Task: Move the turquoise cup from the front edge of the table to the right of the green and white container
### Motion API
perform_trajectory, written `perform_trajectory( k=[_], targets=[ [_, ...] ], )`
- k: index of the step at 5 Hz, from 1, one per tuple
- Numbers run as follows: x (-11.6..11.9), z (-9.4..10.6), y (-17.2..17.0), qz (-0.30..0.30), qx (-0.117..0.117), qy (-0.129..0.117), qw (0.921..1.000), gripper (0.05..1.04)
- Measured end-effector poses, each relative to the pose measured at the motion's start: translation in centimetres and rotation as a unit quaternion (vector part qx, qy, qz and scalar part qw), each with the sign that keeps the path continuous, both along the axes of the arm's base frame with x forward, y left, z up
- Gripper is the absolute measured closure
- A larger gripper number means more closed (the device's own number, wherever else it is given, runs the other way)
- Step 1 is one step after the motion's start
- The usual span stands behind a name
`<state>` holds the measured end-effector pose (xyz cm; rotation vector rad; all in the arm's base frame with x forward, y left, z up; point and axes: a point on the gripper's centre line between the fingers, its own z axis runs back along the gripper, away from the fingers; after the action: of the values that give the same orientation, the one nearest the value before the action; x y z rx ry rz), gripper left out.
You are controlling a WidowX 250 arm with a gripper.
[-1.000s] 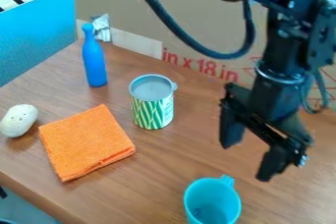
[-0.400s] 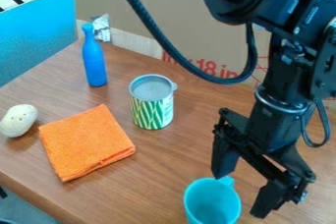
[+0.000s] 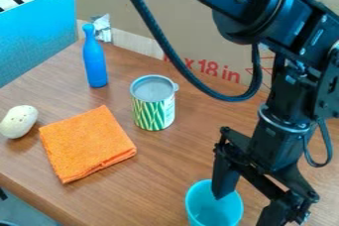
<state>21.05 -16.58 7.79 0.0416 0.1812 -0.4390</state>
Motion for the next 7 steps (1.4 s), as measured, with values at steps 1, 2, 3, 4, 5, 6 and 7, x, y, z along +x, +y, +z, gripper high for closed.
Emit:
perform_trajectory(
  k=[1,2,3,4,5,6,7],
  targets=[
    [-0.4,-0.4,0.4,0.006,0.004,0.007,0.9999,0.083],
    [-0.7,-1.2,0.7,0.017,0.022,0.027,0.9992,0.083],
    [-0.7,-1.9,1.0,0.021,0.032,0.04,0.9985,0.083],
    [-0.6,-3.0,0.9,0.012,0.035,0.045,0.9983,0.083],
    [-0.3,-3.9,0.8,-0.006,0.041,0.037,0.9985,0.121],
    [0.0,-4.1,0.7,-0.006,0.035,0.032,0.9989,0.401],
    [-0.1,-4.0,0.8,-0.021,0.032,0.038,0.9985,0.7]
  ],
)
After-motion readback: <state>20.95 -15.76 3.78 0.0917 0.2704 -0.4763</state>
